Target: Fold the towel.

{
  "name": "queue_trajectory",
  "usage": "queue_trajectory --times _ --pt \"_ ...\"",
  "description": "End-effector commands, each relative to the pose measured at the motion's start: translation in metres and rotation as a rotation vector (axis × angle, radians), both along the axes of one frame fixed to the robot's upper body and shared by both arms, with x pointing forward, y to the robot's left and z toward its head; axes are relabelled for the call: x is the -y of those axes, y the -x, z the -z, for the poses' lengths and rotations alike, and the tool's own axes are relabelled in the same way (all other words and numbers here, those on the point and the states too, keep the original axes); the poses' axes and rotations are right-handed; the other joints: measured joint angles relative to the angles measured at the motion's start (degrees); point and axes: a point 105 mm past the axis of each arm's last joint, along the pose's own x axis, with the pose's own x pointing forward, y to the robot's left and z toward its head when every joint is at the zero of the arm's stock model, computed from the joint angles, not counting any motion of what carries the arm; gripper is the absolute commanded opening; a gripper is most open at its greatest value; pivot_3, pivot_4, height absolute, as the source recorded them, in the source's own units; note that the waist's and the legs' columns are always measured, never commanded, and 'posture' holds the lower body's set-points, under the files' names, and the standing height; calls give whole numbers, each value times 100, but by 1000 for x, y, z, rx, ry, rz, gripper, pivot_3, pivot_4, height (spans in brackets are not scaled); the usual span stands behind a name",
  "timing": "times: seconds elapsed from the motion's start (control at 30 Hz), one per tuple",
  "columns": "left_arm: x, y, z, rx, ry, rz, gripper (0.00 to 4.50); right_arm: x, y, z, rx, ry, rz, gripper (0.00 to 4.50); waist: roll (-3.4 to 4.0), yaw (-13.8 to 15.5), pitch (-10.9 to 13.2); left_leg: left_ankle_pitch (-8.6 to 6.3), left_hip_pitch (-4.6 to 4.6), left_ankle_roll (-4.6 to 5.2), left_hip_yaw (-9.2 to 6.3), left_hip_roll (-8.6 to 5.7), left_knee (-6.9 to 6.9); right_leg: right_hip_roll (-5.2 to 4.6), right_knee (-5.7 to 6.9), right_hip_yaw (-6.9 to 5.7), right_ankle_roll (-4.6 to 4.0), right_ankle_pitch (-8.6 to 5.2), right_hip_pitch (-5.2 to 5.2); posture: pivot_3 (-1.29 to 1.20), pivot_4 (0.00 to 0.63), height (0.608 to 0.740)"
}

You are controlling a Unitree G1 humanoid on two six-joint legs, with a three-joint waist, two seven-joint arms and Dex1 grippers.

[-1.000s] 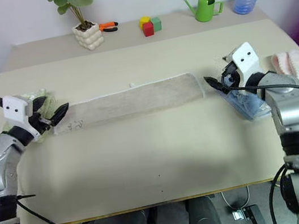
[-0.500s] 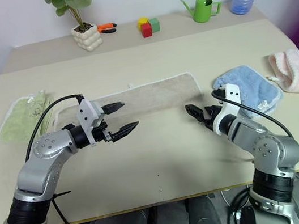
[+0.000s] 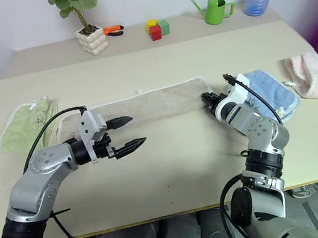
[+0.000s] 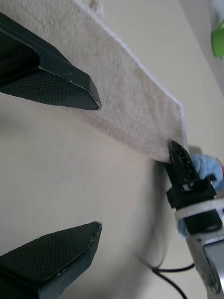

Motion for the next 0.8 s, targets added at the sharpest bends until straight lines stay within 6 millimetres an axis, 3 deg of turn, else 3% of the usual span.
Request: queue_trajectory --times 0.03,0.27,0.4,0.47,0.57,0.8 --pt "0 4 -8 38 11 -6 3889 8 1 -18 76 51 10 16 0 5 0 0 0 0 0 0 0 0 0 0 0 0 0 0 150 732" --pt "-5 2 -7 38 6 -30 3889 33 16 -59 217 310 -23 16 8 32 5 -3 -6 5 1 -4 2 -4 -5 0 1 -1 0 0 150 732" --pt "-7 -2 -7 39 5 -38 3889 29 22 -79 297 506 -118 16 9 10 6 -3 -6 6 3 -2 1 -2 -6 -1 2 -1 0 0 150 732" --pt "-6 -3 -7 40 5 -37 3889 11 23 -91 370 633 -223 16 9 -3 6 -4 -5 7 4 2 0 3 -6 -1 2 -1 -1 0 150 732" --pt "-3 -5 -7 49 4 -31 3889 -43 31 -97 492 796 -478 16 10 -18 7 -4 -4 7 6 4 -2 3 -7 0 2 -1 -2 0 150 732" --pt "-2 -6 -7 55 8 -37 3889 -113 37 -58 511 897 -732 16 5 41 8 -3 -12 6 1 -1 5 -2 -12 -2 3 -1 -1 0 150 732"
